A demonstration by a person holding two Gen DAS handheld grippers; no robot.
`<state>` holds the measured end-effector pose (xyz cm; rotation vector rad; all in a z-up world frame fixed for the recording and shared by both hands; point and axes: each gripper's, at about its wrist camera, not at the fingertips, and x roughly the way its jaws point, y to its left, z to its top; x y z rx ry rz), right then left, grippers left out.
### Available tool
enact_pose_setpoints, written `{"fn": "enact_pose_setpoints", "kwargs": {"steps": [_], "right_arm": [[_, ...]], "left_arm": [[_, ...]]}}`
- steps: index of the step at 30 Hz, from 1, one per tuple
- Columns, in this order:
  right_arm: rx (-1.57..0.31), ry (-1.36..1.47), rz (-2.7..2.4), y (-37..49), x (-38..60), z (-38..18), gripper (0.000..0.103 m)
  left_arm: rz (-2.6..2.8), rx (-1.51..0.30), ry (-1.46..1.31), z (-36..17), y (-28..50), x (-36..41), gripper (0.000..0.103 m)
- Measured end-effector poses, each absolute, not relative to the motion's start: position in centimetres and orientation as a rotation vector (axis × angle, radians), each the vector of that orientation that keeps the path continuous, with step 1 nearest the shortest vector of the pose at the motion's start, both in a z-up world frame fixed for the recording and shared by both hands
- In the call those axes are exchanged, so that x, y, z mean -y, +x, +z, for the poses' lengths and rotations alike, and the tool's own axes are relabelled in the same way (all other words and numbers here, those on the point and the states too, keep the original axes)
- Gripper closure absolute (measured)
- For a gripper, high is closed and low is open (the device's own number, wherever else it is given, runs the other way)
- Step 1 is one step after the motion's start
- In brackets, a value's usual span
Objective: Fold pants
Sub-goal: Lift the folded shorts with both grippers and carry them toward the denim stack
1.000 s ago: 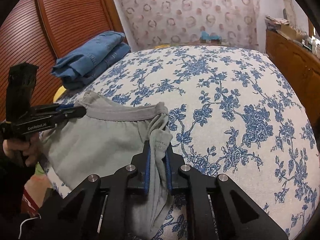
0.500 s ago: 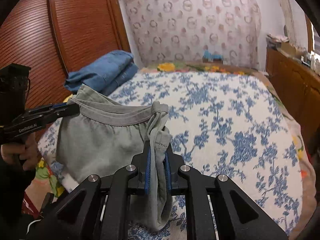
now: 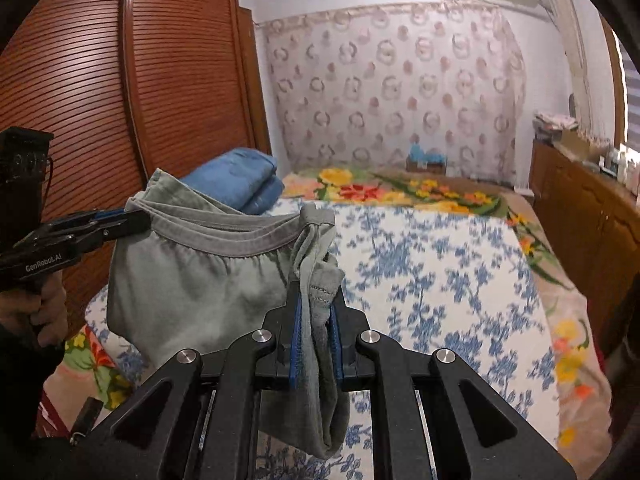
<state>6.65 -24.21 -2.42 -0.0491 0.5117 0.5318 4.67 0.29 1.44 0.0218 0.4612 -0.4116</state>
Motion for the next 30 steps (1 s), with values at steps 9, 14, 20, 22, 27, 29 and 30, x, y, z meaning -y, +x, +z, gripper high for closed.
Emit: {"fn": "enact_pose_setpoints", "kwargs": {"steps": [9, 14, 20, 22, 27, 29, 30], "right_arm": [[-0.455, -0.088, 0.561, 7.0, 22.9, -0.3, 0.094], [-0.436, -0.114, 0.584, 7.6, 21.7, 0.4, 0.094], [-0.435, -0.154, 0.613, 9.4, 19.4, 0.5, 0.094], [-0.437, -0.166, 0.623, 10.2, 18.4, 0.4, 0.094], [-0.447, -0.185, 0.649, 12.4, 16.6, 0.4, 0.094], [-0.451, -0.195, 0.661, 13.4, 15.6, 0.5, 0.094], [-0.452, -0.200, 0.665, 13.7, 15.3, 0.5, 0.094]], "left_arm": [[-0.376, -0.425, 0.020, 3.0, 3.9, -1.4, 0.088], [-0.352, -0.415, 0.021, 3.3, 3.8, -2.3, 0.088], [-0.317, -0.418, 0.010, 2.9, 4.8, -4.2, 0.088], [-0.303, -0.422, 0.004, 2.7, 5.3, -4.9, 0.088], [-0.274, -0.433, -0.008, 2.3, 6.5, -6.6, 0.088], [-0.263, -0.434, -0.015, 2.4, 7.2, -7.1, 0.088], [-0.258, -0.433, -0.020, 2.4, 7.5, -7.5, 0.088]]}}
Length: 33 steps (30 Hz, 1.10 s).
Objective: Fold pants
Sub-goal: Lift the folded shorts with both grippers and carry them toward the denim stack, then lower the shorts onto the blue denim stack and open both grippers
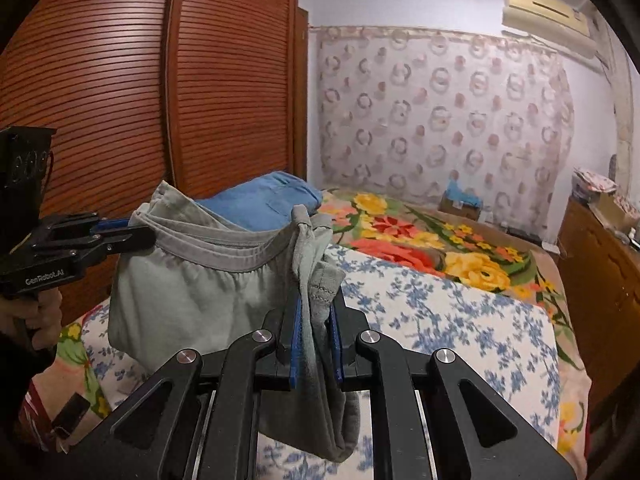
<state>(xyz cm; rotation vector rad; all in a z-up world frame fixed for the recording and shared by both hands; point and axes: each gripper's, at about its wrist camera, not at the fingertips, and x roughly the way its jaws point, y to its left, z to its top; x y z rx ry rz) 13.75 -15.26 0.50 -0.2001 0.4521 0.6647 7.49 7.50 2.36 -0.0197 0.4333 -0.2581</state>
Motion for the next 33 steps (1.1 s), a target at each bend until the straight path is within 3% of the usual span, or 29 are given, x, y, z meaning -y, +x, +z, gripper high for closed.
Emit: {"fn": "enact_pose_setpoints", "kwargs": {"steps": [33], "right_arm": [[-0.308, -0.399, 0.740, 28.6, 2.6, 3.5, 0.094]], "left_arm": [[-0.071, -0.381, -0.037, 3.7, 16.6, -16.1, 0.088]]}}
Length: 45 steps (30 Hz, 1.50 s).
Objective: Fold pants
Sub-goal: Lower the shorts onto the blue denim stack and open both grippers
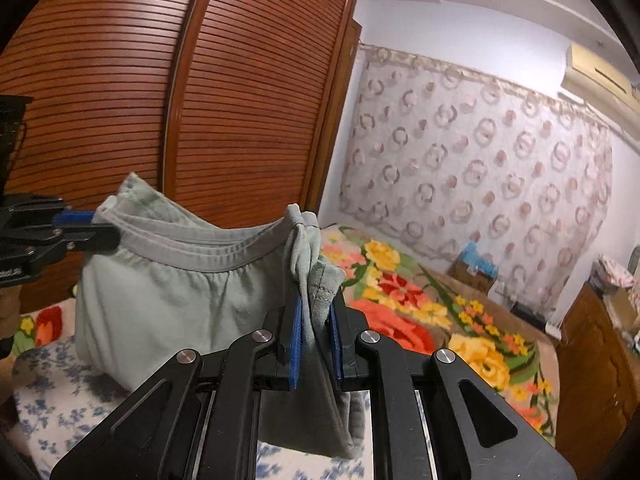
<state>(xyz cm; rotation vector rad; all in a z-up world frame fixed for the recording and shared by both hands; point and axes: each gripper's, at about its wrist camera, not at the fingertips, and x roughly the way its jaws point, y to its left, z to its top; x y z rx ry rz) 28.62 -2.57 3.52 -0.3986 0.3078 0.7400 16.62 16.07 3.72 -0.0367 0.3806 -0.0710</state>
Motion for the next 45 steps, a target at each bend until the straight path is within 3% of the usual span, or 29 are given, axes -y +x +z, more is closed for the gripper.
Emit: {"fn": "enact_pose_setpoints", "kwargs": {"steps": [13, 27, 29, 31, 45], "right_arm": [[-0.276, -0.547, 0.723, 32.6, -7.1, 1.8, 0.094], [-0.354, -0.372, 0.812, 35.4, -9.3, 1.0, 0.093], [-0.371, -0.337, 0.809, 35.9, -9.2, 1.0, 0.080], [-0.363, -0.311, 0.788, 36.1, -8.9, 1.2, 0.074], [-0.630, -0.291, 0.863, 38.7, -6.6, -4.6, 0.074]], "left_arm": [[0.034, -0.401, -0.129, 0.8, 16.3, -20.0, 0.088], [0.074, -0.425, -0.209, -1.0, 16.0, -20.4, 0.088], [0.085, -0.435, -0.215, -1.5, 15.9, -20.4, 0.088], [0.094, -0.456, -0.224, -2.3, 16.0, -20.6, 0.088], [0.131, -0.511, -0.222, -4.0, 16.6, -20.9, 0.085]]}}
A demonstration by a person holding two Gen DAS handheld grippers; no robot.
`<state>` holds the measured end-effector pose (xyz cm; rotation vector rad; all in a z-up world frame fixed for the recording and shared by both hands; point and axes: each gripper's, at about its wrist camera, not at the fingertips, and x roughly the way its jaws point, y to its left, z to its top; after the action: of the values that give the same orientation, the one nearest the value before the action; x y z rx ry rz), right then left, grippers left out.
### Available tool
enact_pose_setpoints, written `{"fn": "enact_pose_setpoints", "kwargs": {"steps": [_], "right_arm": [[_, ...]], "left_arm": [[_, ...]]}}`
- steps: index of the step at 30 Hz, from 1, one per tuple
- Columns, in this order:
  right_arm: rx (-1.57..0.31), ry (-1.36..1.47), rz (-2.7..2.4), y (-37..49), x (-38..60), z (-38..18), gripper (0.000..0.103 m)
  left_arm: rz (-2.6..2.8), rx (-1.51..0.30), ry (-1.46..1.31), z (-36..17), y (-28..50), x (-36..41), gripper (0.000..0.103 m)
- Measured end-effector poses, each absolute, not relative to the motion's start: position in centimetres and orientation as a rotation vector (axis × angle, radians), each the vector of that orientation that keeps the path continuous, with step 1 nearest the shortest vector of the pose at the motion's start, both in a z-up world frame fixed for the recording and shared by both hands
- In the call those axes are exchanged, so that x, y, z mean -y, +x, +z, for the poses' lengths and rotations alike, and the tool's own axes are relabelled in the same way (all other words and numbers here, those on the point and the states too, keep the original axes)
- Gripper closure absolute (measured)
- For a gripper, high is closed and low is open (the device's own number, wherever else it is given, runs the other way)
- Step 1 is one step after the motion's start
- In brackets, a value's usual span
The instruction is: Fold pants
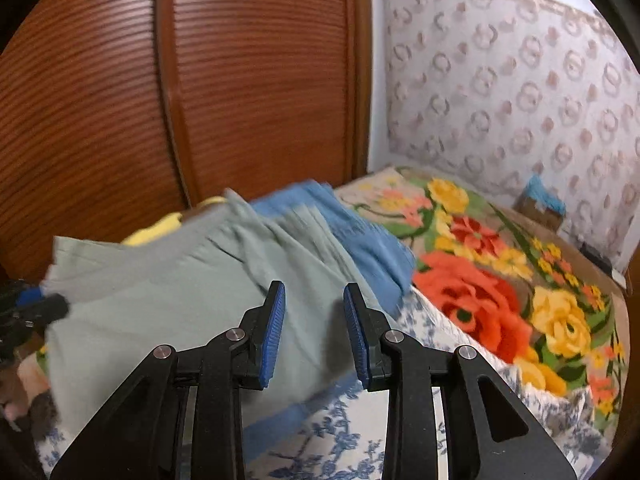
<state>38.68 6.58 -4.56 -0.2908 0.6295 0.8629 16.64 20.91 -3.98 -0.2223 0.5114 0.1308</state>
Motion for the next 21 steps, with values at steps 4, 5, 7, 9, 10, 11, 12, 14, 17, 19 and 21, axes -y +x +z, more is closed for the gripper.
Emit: {"fn": "enact_pose_setpoints", "kwargs": {"steps": [4, 5, 7, 9, 10, 11, 12, 14, 17, 19, 21], "right_arm": [[-0.649, -0.263, 0.822, 39.6, -5.9, -5.5, 0.074], [-0.651, -0.248, 0.823, 39.6, -5.6, -5.4, 0.074], [-0.653, -0.231, 0.816, 39.5, -5.2, -5.1, 0.074], [-0.647, -0.229, 0.811, 38.9, -4.9, -4.7, 0.074], [-0.642, -0.225, 0.813, 38.6, -4.7, -4.4, 0.074], [-0.637, -0.220, 0.815, 38.1, -4.5, -4.2, 0.074], [-0.631, -0.216, 0.816, 37.6, -4.3, -3.9, 0.074], [-0.616, -0.213, 0.818, 36.5, -4.0, -3.5, 0.074], [-0.591, -0.211, 0.826, 34.4, -3.5, -2.6, 0.074], [-0.581, -0.205, 0.832, 33.3, -3.1, -2.1, 0.074], [-0.573, -0.204, 0.829, 32.4, -2.8, -1.8, 0.074]], "left_arm": [[0.132, -0.530, -0.209, -4.0, 16.8, -20.9, 0.080], [0.137, -0.531, -0.203, -3.9, 16.8, -20.8, 0.078], [0.143, -0.534, -0.191, -3.7, 16.8, -20.7, 0.075], [0.148, -0.537, -0.179, -3.6, 16.7, -20.6, 0.070], [0.150, -0.540, -0.174, -3.5, 16.6, -20.6, 0.065], [0.150, -0.545, -0.170, -3.5, 16.6, -20.5, 0.060], [0.148, -0.548, -0.168, -3.4, 16.5, -20.5, 0.059], [0.139, -0.552, -0.164, -3.1, 16.2, -20.5, 0.057], [0.132, -0.553, -0.146, -2.7, 15.6, -20.2, 0.049], [0.125, -0.546, -0.140, -2.4, 14.9, -19.8, 0.045], [0.112, -0.548, -0.136, -2.2, 14.4, -19.5, 0.044]]}}
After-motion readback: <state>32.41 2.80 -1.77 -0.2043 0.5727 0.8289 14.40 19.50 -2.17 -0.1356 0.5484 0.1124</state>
